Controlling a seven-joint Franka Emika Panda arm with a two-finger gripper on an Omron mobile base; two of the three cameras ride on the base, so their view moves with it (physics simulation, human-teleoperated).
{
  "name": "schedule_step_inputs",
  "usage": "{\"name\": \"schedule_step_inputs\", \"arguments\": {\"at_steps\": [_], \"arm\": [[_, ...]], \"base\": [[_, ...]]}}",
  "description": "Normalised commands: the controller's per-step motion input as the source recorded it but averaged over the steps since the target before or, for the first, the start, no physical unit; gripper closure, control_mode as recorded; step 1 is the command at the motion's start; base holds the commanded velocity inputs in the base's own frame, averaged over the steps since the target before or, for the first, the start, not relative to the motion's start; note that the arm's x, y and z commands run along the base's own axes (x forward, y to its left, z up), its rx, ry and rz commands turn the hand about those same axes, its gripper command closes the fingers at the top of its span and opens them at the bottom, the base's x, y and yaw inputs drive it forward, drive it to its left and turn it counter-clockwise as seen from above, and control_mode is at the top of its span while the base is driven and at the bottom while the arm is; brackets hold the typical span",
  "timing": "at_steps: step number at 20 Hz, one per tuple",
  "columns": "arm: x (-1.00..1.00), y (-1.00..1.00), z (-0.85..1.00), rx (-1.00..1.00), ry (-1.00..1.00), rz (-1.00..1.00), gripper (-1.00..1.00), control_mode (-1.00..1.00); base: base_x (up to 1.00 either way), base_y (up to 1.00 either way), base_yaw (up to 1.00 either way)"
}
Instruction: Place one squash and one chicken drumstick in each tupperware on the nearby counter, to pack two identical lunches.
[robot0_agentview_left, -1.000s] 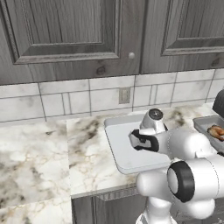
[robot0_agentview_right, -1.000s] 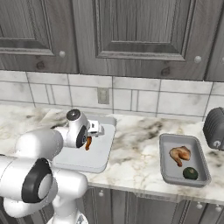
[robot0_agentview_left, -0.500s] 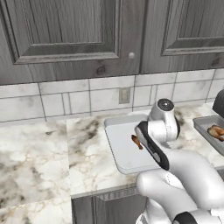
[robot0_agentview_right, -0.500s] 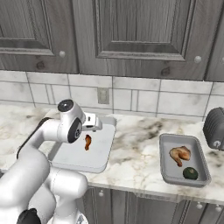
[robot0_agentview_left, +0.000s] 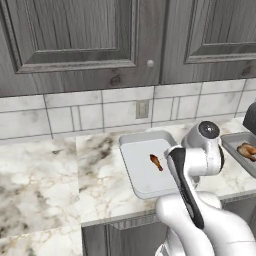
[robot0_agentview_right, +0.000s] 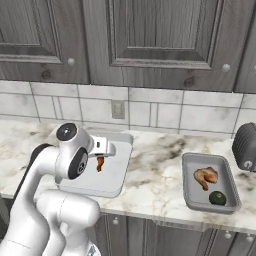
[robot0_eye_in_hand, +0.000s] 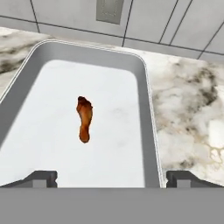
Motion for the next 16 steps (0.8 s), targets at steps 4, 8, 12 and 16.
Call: {"name": "schedule_step_inputs", "arguments": {"at_steps": [4, 8, 12, 16], "arm": [[-0.99, -0.27, 0.00, 0.00, -0.29, 0.00, -1.00, -1.00], [-0.99, -0.23, 0.00, 0.00, -0.31, 0.00, -1.00, -1.00], [-0.79, -0.01, -0.32, 0.00, -0.29, 0.00, -1.00, -1.00], [-0.69, 0.24, -0.29, -0.05, -0.23, 0.00, -1.00, -1.00]], "base": [[0.00, 0.00, 0.00], [0.00, 0.00, 0.00], [0.00, 0.00, 0.00], [0.00, 0.00, 0.00]]}}
